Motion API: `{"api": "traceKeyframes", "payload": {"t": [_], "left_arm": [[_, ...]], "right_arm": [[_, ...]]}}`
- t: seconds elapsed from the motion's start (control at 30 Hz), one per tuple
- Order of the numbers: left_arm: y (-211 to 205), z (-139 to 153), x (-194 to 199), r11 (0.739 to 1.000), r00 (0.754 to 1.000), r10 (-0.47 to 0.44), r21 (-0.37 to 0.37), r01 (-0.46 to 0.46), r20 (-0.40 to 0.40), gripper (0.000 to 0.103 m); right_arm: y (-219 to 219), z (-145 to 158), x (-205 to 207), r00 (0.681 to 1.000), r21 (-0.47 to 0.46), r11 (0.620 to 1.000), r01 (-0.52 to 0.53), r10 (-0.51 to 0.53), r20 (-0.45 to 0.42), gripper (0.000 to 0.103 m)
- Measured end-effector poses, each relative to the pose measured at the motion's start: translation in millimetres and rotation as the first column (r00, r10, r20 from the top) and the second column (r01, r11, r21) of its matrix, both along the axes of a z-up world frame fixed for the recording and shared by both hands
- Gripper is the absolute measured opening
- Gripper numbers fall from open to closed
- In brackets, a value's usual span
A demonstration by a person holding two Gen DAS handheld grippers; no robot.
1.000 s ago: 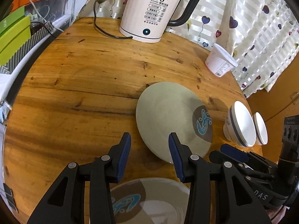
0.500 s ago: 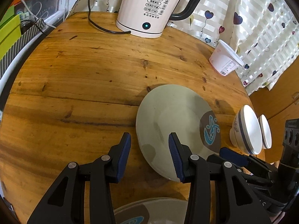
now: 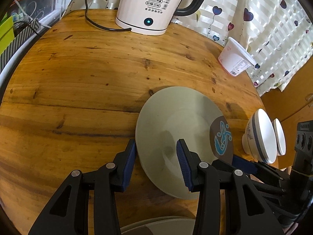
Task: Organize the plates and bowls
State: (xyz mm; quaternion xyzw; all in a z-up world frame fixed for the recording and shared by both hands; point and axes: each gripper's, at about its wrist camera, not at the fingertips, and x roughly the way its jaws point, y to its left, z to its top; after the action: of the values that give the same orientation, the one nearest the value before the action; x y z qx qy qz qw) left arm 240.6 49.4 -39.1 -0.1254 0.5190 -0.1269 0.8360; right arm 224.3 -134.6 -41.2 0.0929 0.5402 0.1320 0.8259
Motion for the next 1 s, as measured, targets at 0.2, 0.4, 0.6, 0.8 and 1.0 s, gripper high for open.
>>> {"api": "traceKeyframes", "payload": {"t": [0.2, 0.4, 0.6, 0.8, 1.0], "left_arm": [[-1, 0, 0, 1.000, 1.000, -0.002, 0.008, 0.002, 0.004, 0.043], [-2, 1, -2, 1.000, 1.000, -0.003, 0.021, 0.003, 0.008, 0.043], [0, 2, -6, 1.000, 1.000, 0.000, 0.020, 0.000, 0.009, 0.043], [0, 5, -10, 1.000, 1.000, 0.002, 0.023, -0.002, 0.016, 0.043], [-1, 7, -16, 1.000, 1.000, 0.008, 0.023, -0.008, 0.022, 0.043]], "right_arm": [[0, 0, 1, 1.000, -0.002, 1.000, 0.004, -0.004, 0.005, 0.036], [-1, 0, 1, 1.000, -0.003, 1.000, 0.001, 0.000, 0.009, 0.035], [-2, 3, 1, 1.000, -0.002, 1.000, -0.006, 0.006, 0.014, 0.034], [-2, 5, -1, 1.000, 0.000, 1.000, -0.006, 0.006, 0.021, 0.034], [-1, 9, -4, 0.999, -0.005, 1.000, -0.011, 0.011, 0.034, 0.034]]}}
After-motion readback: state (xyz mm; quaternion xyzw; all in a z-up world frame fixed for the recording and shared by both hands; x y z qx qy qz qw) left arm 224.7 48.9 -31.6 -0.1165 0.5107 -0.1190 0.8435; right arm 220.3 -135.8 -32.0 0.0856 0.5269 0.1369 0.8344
